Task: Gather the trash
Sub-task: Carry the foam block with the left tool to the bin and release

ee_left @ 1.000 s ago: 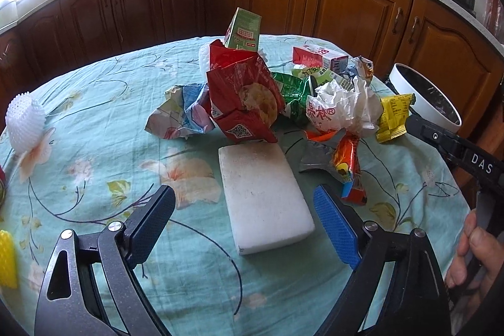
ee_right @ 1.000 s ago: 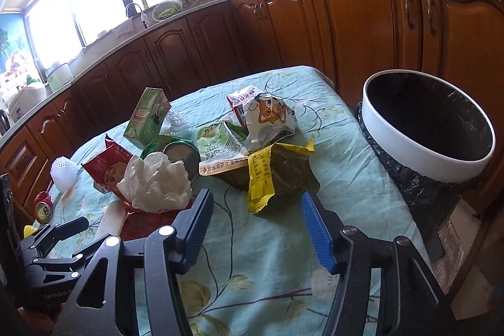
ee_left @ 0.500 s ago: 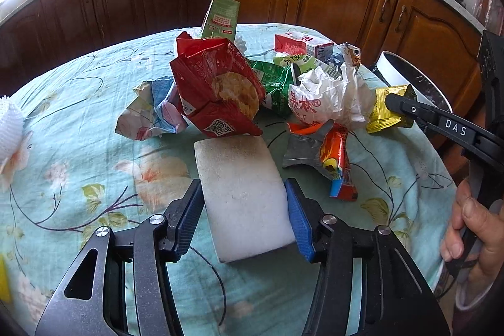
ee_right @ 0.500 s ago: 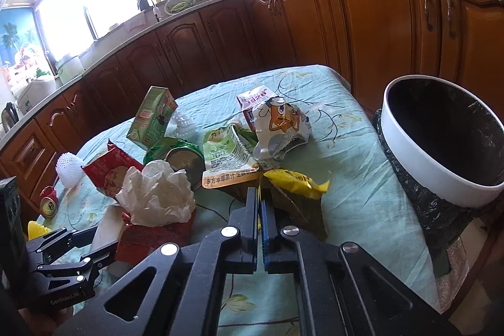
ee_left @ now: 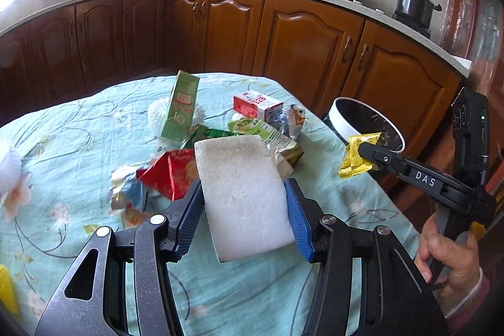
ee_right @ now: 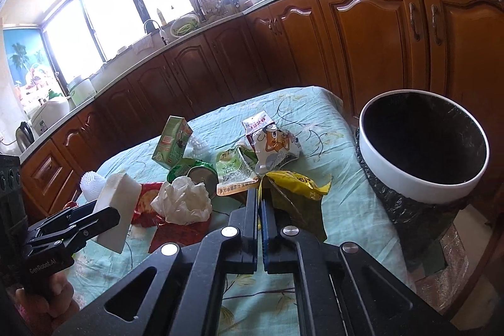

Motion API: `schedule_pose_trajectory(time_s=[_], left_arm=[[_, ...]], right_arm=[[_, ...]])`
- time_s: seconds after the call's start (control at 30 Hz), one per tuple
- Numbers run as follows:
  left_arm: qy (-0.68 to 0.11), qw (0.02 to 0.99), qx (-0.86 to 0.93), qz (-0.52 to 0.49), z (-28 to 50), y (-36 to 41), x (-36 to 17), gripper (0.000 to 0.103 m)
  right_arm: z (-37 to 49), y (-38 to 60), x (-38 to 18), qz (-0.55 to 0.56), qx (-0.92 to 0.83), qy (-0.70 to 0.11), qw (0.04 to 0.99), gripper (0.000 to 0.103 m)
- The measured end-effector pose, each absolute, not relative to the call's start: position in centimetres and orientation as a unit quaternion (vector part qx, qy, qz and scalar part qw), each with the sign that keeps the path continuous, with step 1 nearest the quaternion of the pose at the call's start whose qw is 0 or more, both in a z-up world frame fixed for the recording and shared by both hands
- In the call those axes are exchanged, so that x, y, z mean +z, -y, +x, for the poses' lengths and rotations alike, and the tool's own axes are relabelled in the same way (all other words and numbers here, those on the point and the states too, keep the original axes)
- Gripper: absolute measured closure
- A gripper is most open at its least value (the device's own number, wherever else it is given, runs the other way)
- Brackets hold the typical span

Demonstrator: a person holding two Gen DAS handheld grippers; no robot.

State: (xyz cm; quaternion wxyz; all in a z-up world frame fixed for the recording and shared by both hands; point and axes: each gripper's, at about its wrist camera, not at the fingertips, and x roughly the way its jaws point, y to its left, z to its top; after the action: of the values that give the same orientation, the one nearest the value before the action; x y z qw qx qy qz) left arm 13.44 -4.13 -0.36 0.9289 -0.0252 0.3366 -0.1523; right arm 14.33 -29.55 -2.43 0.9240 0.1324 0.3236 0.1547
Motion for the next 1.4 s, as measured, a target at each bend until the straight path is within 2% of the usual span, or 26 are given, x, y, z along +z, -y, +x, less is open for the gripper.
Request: schedule_pose_trajectory(time_s=[0.73,1.3,1.4], left_arm=[[-0.343,0.895,-0.284,-0.005,20.2,18.3,1.3,0.052],[-0.4,0.854,-0.328,0.05,28.1,29.7,-0.9,0.051],[-0.41,0.848,-0.328,0.062,29.1,31.0,-1.7,0.049]], right_arm=[[17.6,42.1,-1.5,0.175,0.067,-0.323,0.928,0.102],[24.3,47.2,-3.7,0.187,0.044,-0.389,0.901,0.101],[25.1,47.6,-4.2,0.184,0.04,-0.4,0.897,0.096]])
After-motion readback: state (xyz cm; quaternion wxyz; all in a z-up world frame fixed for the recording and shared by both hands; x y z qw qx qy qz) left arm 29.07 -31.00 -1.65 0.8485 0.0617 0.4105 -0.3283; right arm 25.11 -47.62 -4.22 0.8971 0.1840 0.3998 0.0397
